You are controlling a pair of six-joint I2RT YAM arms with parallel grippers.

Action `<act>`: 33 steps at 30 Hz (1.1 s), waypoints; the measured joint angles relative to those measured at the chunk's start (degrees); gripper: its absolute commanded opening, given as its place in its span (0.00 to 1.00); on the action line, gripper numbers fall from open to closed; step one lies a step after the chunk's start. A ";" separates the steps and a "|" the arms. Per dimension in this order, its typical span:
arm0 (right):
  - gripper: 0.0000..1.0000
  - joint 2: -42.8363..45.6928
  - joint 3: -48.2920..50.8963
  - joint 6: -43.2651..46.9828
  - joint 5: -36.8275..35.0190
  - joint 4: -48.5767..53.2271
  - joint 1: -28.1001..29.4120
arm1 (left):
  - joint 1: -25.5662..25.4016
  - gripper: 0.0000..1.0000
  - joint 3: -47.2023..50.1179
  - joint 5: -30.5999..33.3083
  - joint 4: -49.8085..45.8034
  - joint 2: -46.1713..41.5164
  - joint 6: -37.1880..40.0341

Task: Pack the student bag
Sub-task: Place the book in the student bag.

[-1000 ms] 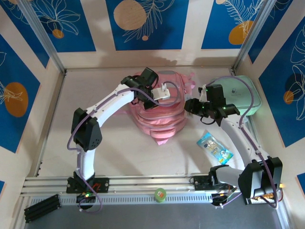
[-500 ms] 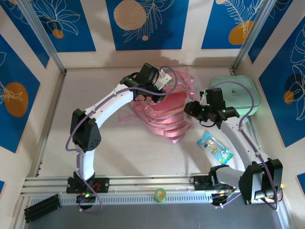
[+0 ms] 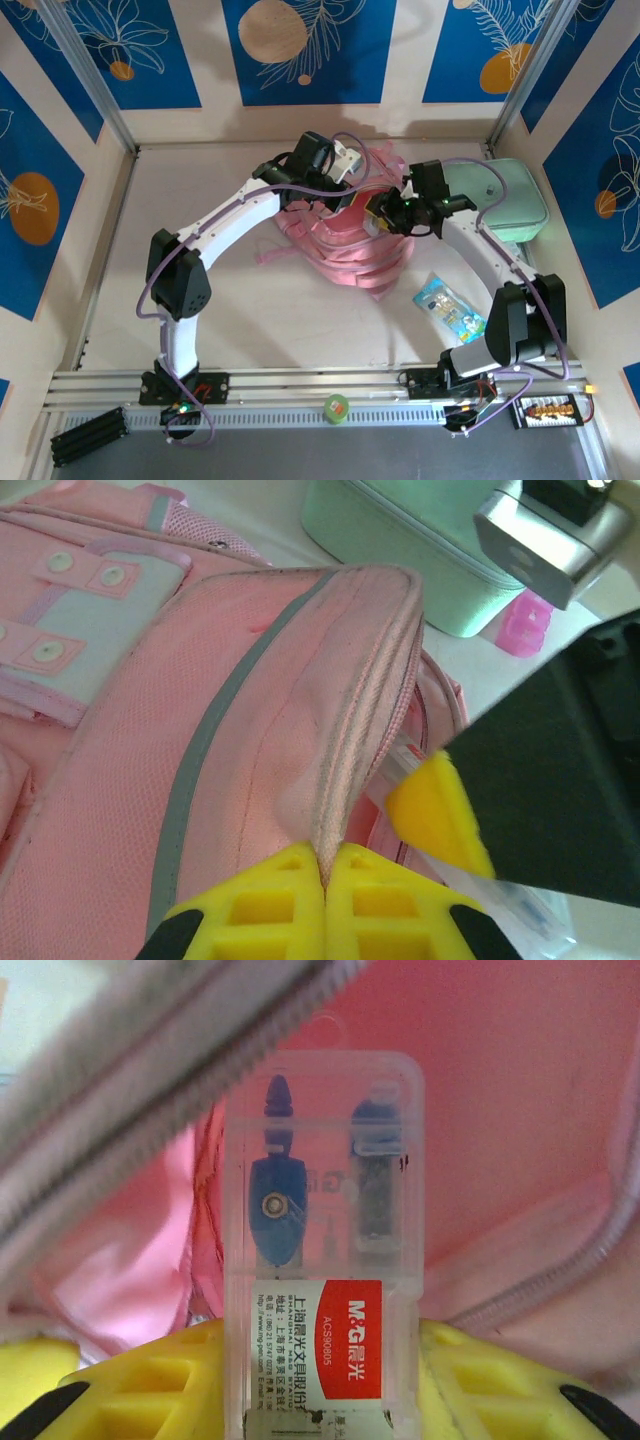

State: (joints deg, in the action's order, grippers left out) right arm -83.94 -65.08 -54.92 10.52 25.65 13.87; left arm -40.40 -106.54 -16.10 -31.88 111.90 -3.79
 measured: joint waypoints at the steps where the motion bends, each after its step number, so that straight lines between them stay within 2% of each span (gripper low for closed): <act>1: 0.35 -0.79 -0.26 -1.11 0.02 -0.94 0.00 | 0.00 0.00 0.02 0.00 0.09 0.00 -0.42; 3: 0.38 -2.45 -0.48 -2.93 0.37 -3.28 0.00 | 0.00 0.00 0.22 0.00 0.66 0.00 -0.94; 6: 0.50 -5.22 -0.52 -5.18 0.94 -6.91 0.00 | 0.00 0.00 0.37 0.04 1.42 0.00 -1.99; 12: 0.56 -6.27 -0.46 -7.87 0.96 -10.08 0.07 | 0.02 0.00 0.37 0.70 2.64 0.00 -3.02; 18: 0.43 -2.32 1.99 -9.35 -0.09 -11.08 0.17 | 0.00 0.00 0.37 0.59 2.71 0.00 -3.30; 24: 0.22 -1.68 3.96 -10.58 -1.55 -11.47 2.62 | 0.00 0.00 0.37 0.15 2.69 0.00 -3.48; 33: 0.14 -6.25 3.63 -12.55 -4.72 -15.50 5.44 | 0.04 0.00 0.39 0.50 2.54 0.00 -3.91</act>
State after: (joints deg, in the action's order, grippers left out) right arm -90.19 -61.45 -67.46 5.80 10.15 19.31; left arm -40.36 -106.15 -15.59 -29.34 111.90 -7.70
